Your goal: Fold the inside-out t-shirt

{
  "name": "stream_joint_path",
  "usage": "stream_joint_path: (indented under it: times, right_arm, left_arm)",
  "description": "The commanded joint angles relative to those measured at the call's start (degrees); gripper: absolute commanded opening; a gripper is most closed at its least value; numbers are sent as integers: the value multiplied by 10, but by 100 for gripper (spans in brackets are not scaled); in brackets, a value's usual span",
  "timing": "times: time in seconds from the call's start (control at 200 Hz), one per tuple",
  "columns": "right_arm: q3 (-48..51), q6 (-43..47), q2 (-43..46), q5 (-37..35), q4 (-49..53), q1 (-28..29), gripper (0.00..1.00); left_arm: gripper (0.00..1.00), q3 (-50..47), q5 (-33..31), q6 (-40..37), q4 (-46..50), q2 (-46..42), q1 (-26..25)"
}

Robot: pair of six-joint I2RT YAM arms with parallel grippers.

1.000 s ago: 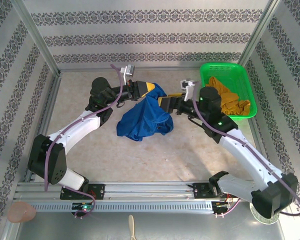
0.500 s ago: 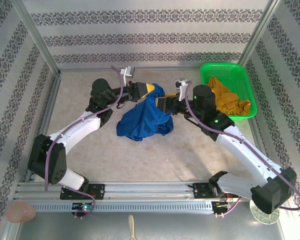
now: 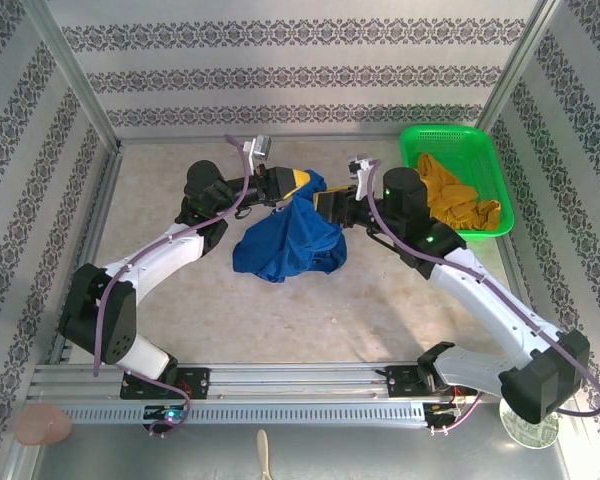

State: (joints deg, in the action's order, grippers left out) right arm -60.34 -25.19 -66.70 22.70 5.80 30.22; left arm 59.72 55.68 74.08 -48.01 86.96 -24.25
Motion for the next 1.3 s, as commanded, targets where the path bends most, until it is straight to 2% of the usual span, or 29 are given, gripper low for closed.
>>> stream_joint_path:
  times: [0.0,0.045,0.18,0.38,0.425,0.455,0.485,0.58,0.709,0.799,0.914,1.044,1.199,1.299]
  right_arm:
    - [-28,-3,-11,7,-7,-8,14]
    - [-31,-5,-10,17,-6,-14,0]
    - [-43,-19,15,59,-2,-40,0]
    - [-79,-48,58,141,2,-59,0]
    - [-84,-57,65,153,-4,-57,0]
    - [-85,-66,70,160,-13,-59,0]
    - [-87,-74,74,166,-22,-59,0]
    - [-93,-96,72,182,-38,-60,0]
    - [-78,-117,70,170,-57,-69,0]
    - [-60,-137,68,154,-70,-75,0]
    - [-44,-141,64,117,-63,-74,0]
    - [-28,-130,57,77,-50,-69,0]
    - [-21,-119,51,39,-44,-49,0]
    - [-26,-114,47,27,-39,-34,0]
  left_arm:
    - [0,-1,3,13,-61,-3,3]
    - [0,-3,1,14,-62,-3,3]
    - [0,-17,-15,0,-50,0,4]
    - [0,-28,-74,-56,35,23,22]
    - [8,-24,-86,-61,41,35,27]
    - [21,-17,-91,-63,43,45,32]
    - [29,-9,-94,-66,46,55,36]
    - [49,18,-101,-81,66,72,44]
    - [57,13,-122,-118,117,38,44]
    - [59,-26,-171,-159,176,-28,38]
    - [60,-45,-268,-262,317,-133,-10]
    - [62,-13,-372,-369,448,-178,-112]
    - [62,8,-460,-404,463,-157,-207]
    - [64,35,-483,-425,474,-123,-240]
